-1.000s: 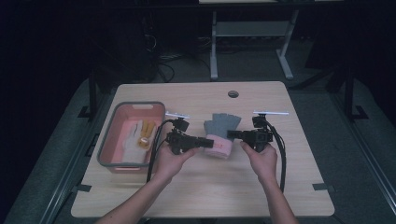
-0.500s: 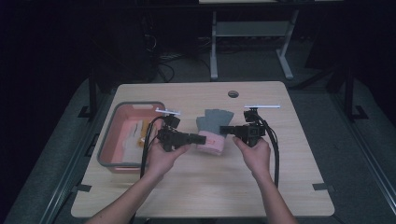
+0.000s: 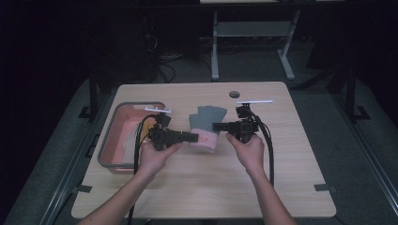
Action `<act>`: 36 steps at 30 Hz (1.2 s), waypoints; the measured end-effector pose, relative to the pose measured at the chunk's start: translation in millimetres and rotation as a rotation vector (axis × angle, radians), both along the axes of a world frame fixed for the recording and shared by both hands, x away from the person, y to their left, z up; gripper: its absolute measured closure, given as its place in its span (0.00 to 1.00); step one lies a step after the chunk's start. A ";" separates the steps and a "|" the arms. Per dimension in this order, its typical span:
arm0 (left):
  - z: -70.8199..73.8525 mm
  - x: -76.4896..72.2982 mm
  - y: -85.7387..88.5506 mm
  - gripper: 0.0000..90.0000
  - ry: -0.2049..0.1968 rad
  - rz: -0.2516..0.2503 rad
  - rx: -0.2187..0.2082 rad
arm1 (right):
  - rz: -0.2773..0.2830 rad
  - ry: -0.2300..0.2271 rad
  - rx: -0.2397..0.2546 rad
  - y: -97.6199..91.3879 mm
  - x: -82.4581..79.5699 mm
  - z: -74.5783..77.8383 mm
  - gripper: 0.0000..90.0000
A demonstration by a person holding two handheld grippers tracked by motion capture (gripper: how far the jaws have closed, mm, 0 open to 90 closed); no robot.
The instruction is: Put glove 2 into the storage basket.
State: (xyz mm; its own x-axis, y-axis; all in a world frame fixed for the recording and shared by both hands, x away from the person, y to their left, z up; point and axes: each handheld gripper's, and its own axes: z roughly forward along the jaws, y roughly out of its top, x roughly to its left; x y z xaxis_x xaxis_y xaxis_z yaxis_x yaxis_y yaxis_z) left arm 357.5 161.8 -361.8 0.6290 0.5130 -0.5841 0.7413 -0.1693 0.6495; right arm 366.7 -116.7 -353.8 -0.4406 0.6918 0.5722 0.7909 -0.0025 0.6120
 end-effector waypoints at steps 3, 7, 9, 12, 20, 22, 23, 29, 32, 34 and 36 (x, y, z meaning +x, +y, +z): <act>1.2 0.2 4.4 0.74 -0.002 0.006 -0.002 | 0.005 0.000 -0.006 4.6 1.1 2.6 0.87; 2.5 0.2 10.9 0.74 -0.009 0.008 -0.003 | 0.016 -0.002 -0.015 11.1 3.6 5.6 0.87; 3.9 -0.1 14.3 0.74 -0.011 0.012 -0.003 | 0.021 -0.004 -0.012 14.2 4.5 6.8 0.87; 5.5 -0.4 18.8 0.74 -0.014 0.022 -0.007 | 0.024 -0.002 -0.017 19.8 5.8 9.0 0.87; 9.1 -0.4 33.7 0.74 -0.026 0.034 -0.008 | 0.048 -0.017 -0.016 33.5 10.2 14.0 0.87; 10.0 -1.0 36.7 0.74 -0.026 0.042 -0.008 | 0.055 -0.010 -0.022 37.1 11.1 14.7 0.87; 10.6 -1.0 38.7 0.74 -0.028 0.041 -0.007 | 0.058 -0.011 -0.020 38.8 11.8 15.0 0.87; 15.0 -1.1 50.3 0.74 -0.036 0.055 -0.011 | 0.074 -0.020 -0.021 50.2 15.8 19.9 0.87; 17.4 -1.2 56.4 0.74 -0.037 0.064 -0.009 | 0.082 -0.028 -0.022 56.6 18.4 22.0 0.87; 18.3 -1.1 60.8 0.74 -0.038 0.071 -0.015 | 0.089 -0.027 -0.025 61.0 19.7 23.9 0.87; 19.0 -0.8 65.1 0.74 -0.042 0.074 -0.013 | 0.095 -0.032 -0.025 65.4 21.6 25.5 0.87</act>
